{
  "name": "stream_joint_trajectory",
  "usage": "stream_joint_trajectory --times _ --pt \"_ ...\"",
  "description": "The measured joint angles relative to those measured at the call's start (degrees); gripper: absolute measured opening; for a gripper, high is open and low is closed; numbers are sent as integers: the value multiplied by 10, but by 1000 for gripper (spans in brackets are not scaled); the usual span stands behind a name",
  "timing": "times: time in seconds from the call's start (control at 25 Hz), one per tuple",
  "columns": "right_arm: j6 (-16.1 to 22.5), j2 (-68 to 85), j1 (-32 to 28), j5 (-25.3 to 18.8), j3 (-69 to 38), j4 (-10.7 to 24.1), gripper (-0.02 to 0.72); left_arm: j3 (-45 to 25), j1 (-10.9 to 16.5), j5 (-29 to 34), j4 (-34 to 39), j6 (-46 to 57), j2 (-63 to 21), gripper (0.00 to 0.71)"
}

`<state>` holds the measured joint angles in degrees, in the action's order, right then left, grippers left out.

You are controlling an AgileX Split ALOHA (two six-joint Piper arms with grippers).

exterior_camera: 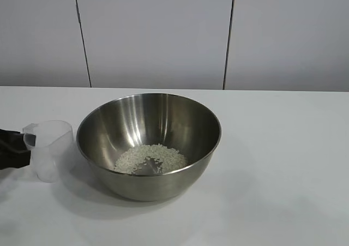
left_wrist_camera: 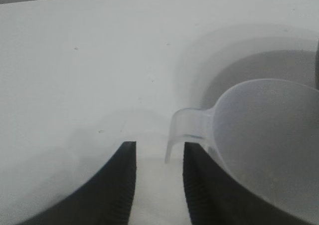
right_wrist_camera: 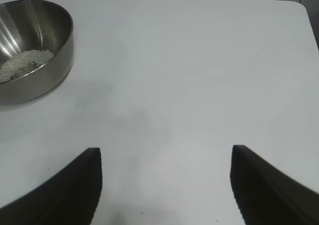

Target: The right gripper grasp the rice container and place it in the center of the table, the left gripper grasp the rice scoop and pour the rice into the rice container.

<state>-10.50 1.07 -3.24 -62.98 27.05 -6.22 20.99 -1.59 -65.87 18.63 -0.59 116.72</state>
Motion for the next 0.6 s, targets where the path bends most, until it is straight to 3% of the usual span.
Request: stream_joint_trajectory --times 0.24,0.6 --pt "0 0 0 0 0 0 495 -34 0 -1 -32 0 -3 318" --pt "0 0 0 0 0 0 495 -49 0 -2 -172 -11 -39 318"
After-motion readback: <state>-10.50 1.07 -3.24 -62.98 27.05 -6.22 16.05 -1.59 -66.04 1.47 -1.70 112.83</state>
